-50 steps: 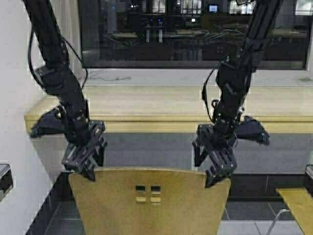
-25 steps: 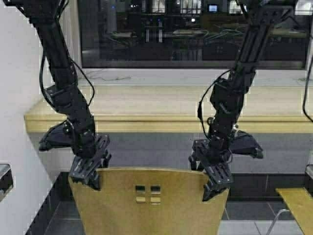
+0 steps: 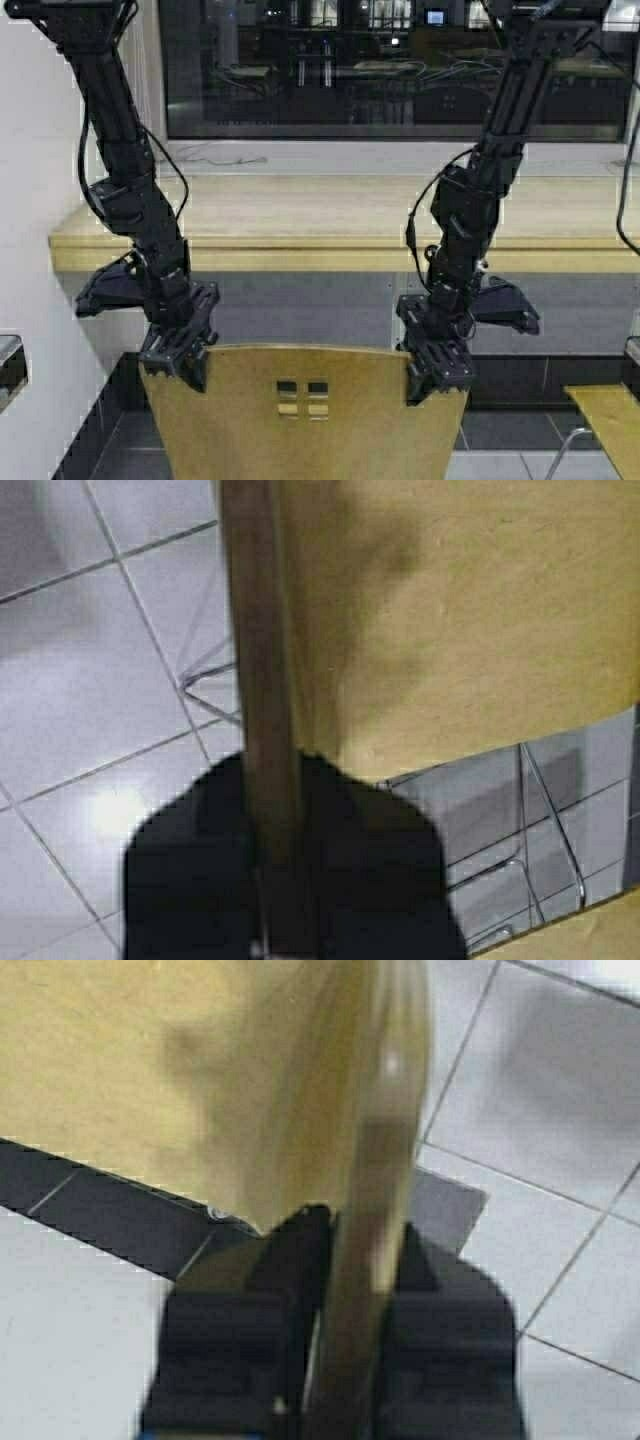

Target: Push the chairs under the table

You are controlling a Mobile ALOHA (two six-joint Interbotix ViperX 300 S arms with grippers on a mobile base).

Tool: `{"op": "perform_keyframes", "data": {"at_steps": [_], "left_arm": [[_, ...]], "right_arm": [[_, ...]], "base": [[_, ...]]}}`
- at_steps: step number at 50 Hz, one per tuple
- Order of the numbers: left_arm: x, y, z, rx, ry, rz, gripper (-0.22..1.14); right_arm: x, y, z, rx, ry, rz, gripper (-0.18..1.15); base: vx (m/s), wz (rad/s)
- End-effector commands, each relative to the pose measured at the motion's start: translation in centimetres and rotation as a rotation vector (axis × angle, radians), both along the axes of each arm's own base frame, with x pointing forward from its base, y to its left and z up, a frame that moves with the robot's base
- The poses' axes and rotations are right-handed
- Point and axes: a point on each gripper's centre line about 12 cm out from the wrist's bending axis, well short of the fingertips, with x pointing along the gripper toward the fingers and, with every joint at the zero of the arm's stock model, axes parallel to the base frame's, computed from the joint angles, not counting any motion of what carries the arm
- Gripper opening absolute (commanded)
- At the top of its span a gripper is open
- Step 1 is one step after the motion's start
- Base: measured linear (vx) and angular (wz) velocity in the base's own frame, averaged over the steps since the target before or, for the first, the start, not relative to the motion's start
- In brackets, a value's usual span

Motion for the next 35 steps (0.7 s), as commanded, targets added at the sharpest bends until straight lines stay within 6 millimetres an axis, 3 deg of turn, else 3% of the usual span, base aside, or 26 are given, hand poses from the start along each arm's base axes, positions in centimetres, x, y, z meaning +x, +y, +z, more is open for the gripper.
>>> {"op": "perform_keyframes", "data": {"at_steps": [1,35], "left_arm": [[1.6,-0.4,1.4,-0.007,-0.049,-0.018,0.21],[2.0,-0.4,1.5,-0.007,-0.058,-0.02,0.21]], "right_arm": [[1.1,0.7,1.3,0.002,-0.041,0.052,0.04],[0.9,0.4,-0.5,-0.009,-0.022,0.055,0.04]], "base": [[0.03,-0.01],[0.15,0.01]]}}
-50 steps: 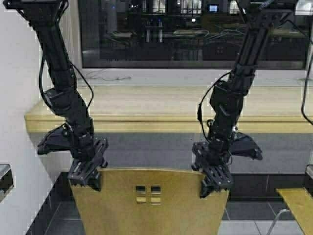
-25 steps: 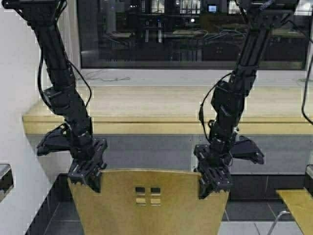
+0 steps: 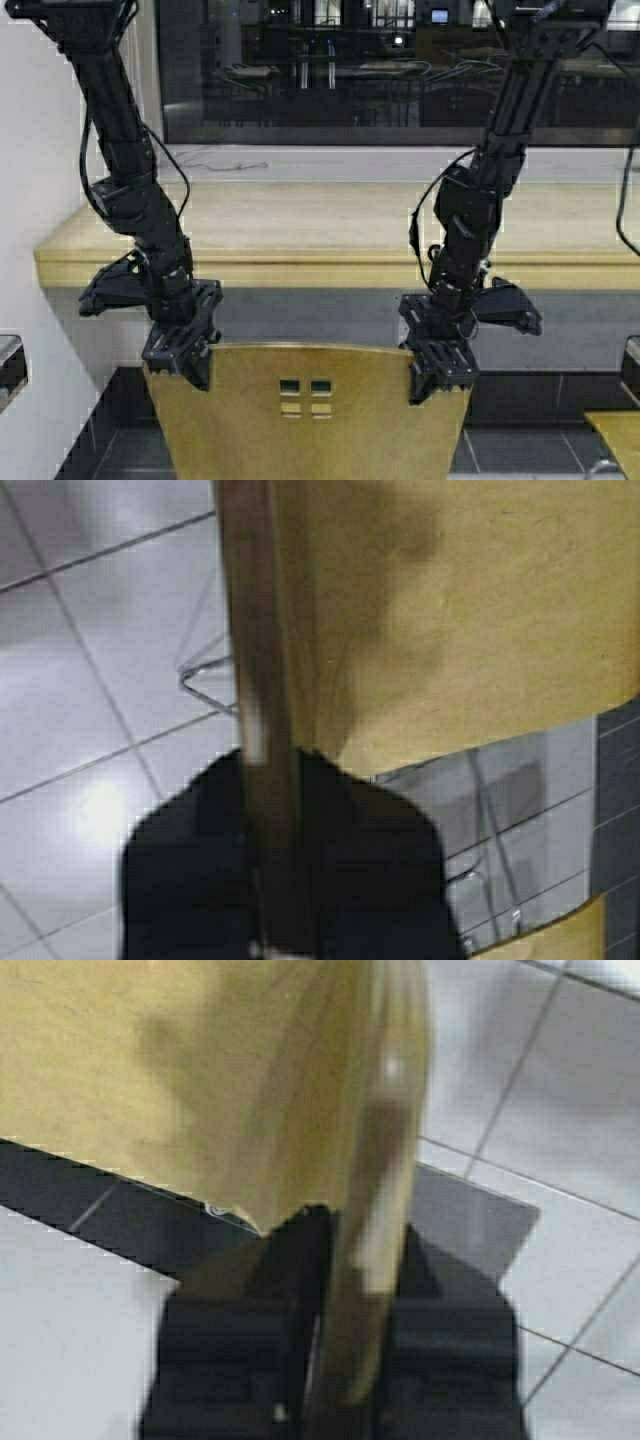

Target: Push the chairs under the table

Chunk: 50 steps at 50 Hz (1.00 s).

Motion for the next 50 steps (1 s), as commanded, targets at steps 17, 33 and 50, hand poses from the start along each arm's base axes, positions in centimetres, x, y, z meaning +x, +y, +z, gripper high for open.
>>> {"op": "perform_keyframes", "data": {"at_steps": [17,33,50], "left_arm": [[1.7,-0.4,1.5,0.004,-0.064,-0.019,0.21],[1.5,0.0,1.3,0.027,-0.072,-0.013,0.21],[1.2,0.2,1.2,0.04,-0.071,-0.029,0.21]], "right_arm": [[1.8,0.7,0.4,-0.022,-0.062,0.117,0.04],[1.8,0.7,0.5,-0.038,-0.073,0.167,0.04],[1.2,0.5,0.4,-0.059,-0.067,0.239,0.04]], "base": [[0.28,0.0],[0.27,-0.05],[0.23,-0.01]]}}
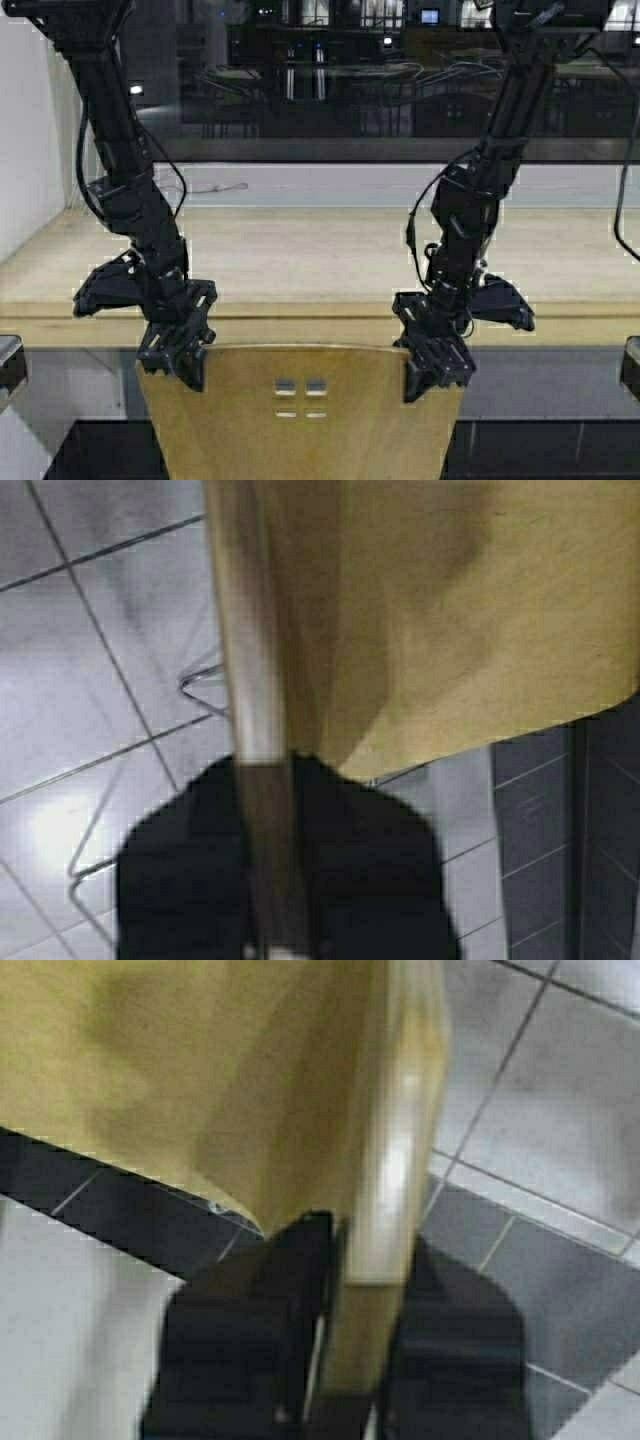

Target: Push the chairs under the table

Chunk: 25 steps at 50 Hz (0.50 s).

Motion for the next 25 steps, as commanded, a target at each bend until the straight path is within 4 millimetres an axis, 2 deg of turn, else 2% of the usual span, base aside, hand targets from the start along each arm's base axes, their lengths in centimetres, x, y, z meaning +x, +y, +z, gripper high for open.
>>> {"op": "perform_keyframes", "data": {"at_steps": [1,9,18,25], "left_arm": [[1.4,-0.1,1.2,0.023,-0.059,-0.04,0.21],[1.3,-0.5,1.7,0.022,-0.065,-0.055,0.21],[1.2,-0.5,1.8,0.025,-0.066,-0.063,0.21],[0.5,-0.3,1.5,0.032,-0.048,-0.068,0.21]], "right_arm": [[0.1,0.4,0.3,-0.052,-0.039,0.172,0.04],[-1.2,-0.1,0.1,-0.058,-0.004,0.172,0.04],[-1.5,-0.2,-0.1,-0.062,0.002,0.176,0.04],[-2.1,-0.4,-0.3,-0.069,0.015,0.185,0.04]], "base": [[0.22,0.06],[0.21,0.07],[0.23,0.06],[0.19,0.04]]}}
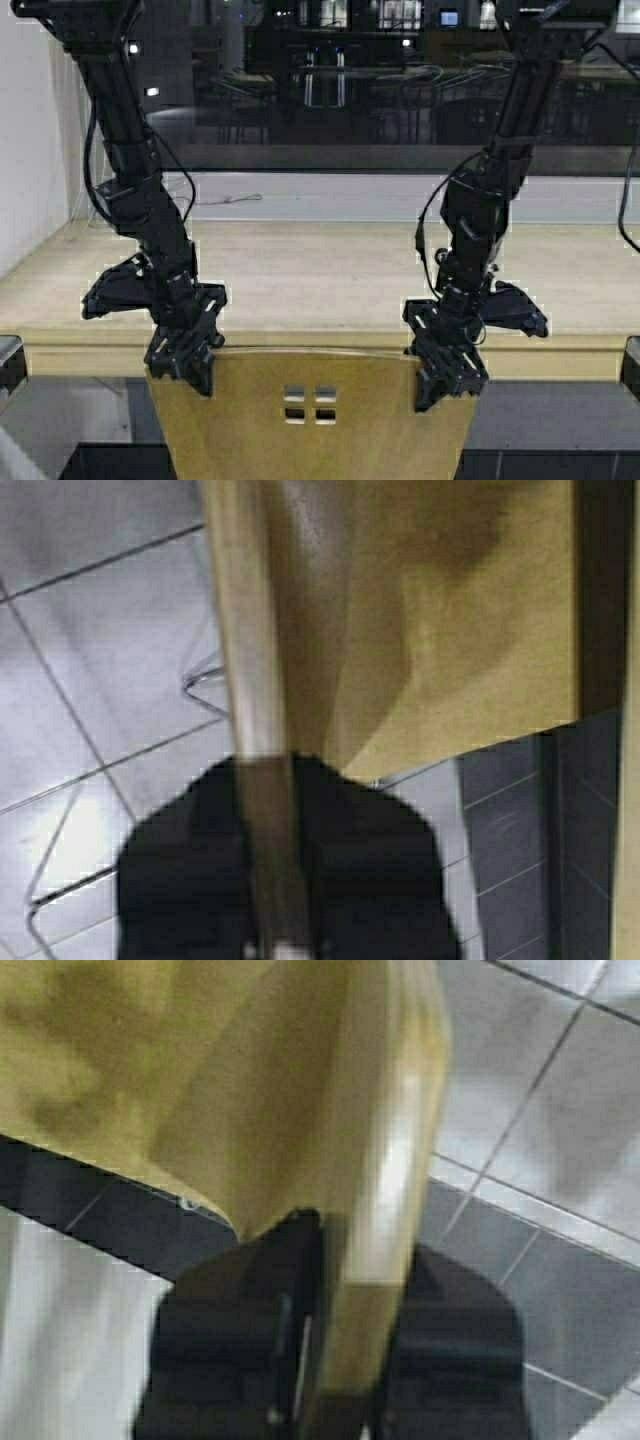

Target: Push the chairs under the table

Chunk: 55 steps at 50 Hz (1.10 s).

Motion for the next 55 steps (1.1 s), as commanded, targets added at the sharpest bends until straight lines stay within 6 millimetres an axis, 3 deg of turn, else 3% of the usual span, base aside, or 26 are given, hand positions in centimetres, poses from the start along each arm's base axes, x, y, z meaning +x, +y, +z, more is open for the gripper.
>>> {"op": "perform_keyframes", "data": {"at_steps": [1,17,38,44,51,55], "left_arm": [[0.9,-0.2,1.5,0.022,-0.051,-0.051,0.21],[1.6,-0.6,2.2,0.016,-0.075,-0.058,0.21],[0.7,-0.6,2.2,0.018,-0.051,-0.076,0.23],[0.1,-1.1,2.1,-0.018,0.003,-0.112,0.34],[-0.2,-1.5,2.3,-0.031,0.031,-0.166,0.67],[0.0,-1.4,2.6,-0.036,0.032,-0.171,0.84]], "right_arm": [[-0.4,0.4,-0.1,-0.054,-0.029,0.188,0.04],[-0.6,0.4,0.1,-0.054,-0.027,0.19,0.04],[-1.0,0.3,0.5,-0.059,-0.021,0.222,0.08],[-1.1,0.8,0.8,-0.023,0.007,0.24,0.34],[-0.6,1.4,1.5,0.018,0.023,0.251,0.78],[-0.1,1.6,2.0,0.033,0.017,0.249,0.93]], "base": [[0.15,0.03],[0.15,0.03],[0.07,-0.01],[-0.01,0.0],[-0.02,-0.02],[-0.02,-0.03]]}}
